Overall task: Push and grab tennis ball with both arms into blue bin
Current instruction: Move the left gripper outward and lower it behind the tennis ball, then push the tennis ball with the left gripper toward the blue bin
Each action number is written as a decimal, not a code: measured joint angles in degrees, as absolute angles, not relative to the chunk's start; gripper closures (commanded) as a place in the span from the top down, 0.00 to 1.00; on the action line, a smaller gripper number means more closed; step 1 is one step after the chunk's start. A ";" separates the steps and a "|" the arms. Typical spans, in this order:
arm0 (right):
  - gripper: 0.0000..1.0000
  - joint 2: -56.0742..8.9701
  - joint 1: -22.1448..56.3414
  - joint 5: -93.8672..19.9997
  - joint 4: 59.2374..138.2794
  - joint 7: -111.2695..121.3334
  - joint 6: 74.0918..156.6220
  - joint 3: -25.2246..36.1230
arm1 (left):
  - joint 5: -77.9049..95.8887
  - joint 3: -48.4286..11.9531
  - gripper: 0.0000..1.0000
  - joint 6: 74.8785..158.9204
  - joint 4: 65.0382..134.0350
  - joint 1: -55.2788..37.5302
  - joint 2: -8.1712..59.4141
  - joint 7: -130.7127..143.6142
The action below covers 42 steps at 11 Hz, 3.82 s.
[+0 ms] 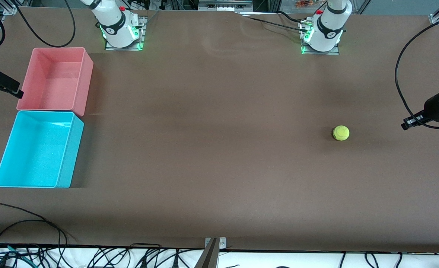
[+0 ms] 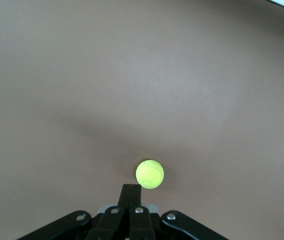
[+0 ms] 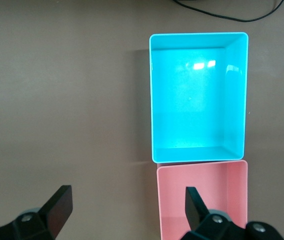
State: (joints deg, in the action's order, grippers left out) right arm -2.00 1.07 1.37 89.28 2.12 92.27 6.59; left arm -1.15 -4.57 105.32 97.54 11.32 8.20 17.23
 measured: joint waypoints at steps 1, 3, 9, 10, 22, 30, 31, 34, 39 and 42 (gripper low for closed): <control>1.00 -2.00 1.07 1.37 89.28 2.12 92.27 6.59 | -1.15 -4.65 0.00 105.32 97.54 11.32 8.57 21.31; 1.00 -2.00 1.07 1.37 89.28 2.12 92.26 6.60 | -1.14 -4.76 0.00 105.16 97.56 11.36 9.11 28.16; 1.00 -2.00 1.05 1.37 89.27 2.12 92.25 6.65 | 1.33 -4.57 0.00 104.61 99.74 16.41 13.22 48.65; 1.00 -2.00 1.05 1.37 89.27 2.12 92.24 6.66 | 1.34 -4.54 0.00 105.03 100.69 17.33 14.11 51.14; 1.00 -2.00 1.06 1.37 89.26 2.12 92.09 6.70 | -1.19 -4.90 0.00 142.52 128.67 19.10 18.22 68.73; 1.00 -1.99 1.08 1.37 89.26 2.12 91.54 6.72 | -1.96 -6.90 0.00 144.71 129.09 21.89 20.14 68.98; 1.00 -1.99 1.08 1.37 89.25 2.12 91.51 6.73 | -1.96 -8.69 0.00 144.71 129.33 21.81 20.19 71.07; 1.00 -1.99 1.08 1.37 89.25 2.12 91.48 6.74 | -1.96 -15.68 0.00 145.15 129.59 21.61 20.83 79.13; 1.00 -1.99 1.09 1.37 89.24 2.12 91.45 6.77 | -2.18 -32.59 0.00 146.00 128.52 6.79 20.24 104.45; 1.00 -1.99 1.08 1.37 89.24 2.12 91.43 6.78 | -2.41 -32.92 0.00 136.74 125.43 3.85 15.59 103.31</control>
State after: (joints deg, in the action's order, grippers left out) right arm -1.99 1.08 1.37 89.24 2.12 91.43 6.78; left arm -2.41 -32.92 136.74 125.43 3.85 15.59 103.31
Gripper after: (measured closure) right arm 0.000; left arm 0.991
